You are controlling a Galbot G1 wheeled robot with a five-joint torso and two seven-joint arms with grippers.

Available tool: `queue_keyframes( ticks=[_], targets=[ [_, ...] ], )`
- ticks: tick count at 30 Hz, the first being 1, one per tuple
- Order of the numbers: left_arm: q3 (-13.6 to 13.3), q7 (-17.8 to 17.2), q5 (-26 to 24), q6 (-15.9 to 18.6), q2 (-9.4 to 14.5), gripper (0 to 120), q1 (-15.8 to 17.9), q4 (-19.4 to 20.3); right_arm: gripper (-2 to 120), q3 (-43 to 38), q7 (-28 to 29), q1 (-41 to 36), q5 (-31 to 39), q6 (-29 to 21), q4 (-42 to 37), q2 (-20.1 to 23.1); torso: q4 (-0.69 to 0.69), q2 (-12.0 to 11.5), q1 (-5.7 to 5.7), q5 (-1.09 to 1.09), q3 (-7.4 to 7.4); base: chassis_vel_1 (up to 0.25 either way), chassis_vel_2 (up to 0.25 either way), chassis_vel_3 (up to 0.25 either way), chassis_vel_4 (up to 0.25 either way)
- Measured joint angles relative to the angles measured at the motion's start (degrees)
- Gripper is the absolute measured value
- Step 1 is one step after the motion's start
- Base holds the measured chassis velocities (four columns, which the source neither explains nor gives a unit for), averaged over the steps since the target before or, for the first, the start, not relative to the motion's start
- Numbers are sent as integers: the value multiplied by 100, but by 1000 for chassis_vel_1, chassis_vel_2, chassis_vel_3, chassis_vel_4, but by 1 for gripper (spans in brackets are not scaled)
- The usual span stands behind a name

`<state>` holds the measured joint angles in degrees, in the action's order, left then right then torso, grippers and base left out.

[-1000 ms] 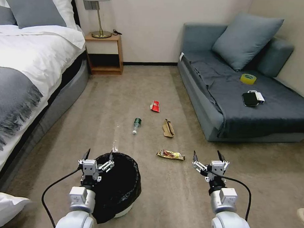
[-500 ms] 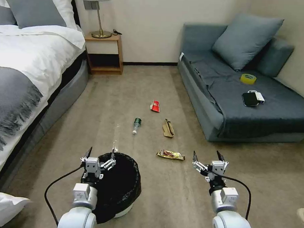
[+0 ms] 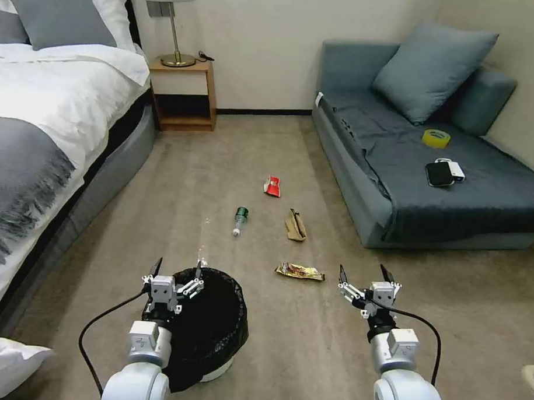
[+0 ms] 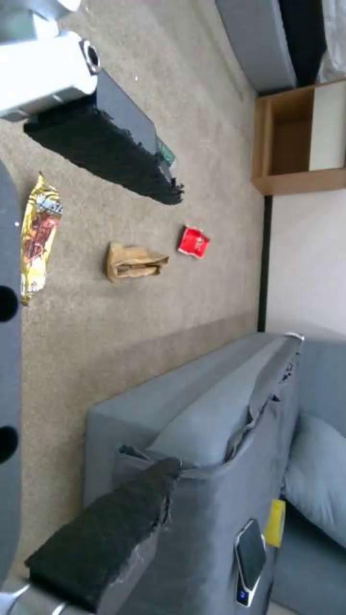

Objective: Pick up the trash bin, then pick up the garbage on the floor and place it into the trash bin.

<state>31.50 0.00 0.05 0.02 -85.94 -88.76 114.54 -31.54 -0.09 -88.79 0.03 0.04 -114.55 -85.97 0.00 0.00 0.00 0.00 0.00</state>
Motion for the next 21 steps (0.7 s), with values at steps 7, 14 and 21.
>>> queue_keyframes(
  ticks=[7,14,21],
  targets=[
    [1,0,0,0,0,100,-2,0,100,2,0,-1,0,0,0,2,0,0,0,0,0,0,0,0,0],
    [1,0,-2,0,0,100,-4,1,100,2,1,-1,-1,0,0,2,0,0,0,0,0,0,0,0,0],
    [3,-43,-30,20,6,100,-29,25,100,3,2,-2,-2,-1,-1,2,0,0,0,-1,0,0,0,0,0]
  ],
)
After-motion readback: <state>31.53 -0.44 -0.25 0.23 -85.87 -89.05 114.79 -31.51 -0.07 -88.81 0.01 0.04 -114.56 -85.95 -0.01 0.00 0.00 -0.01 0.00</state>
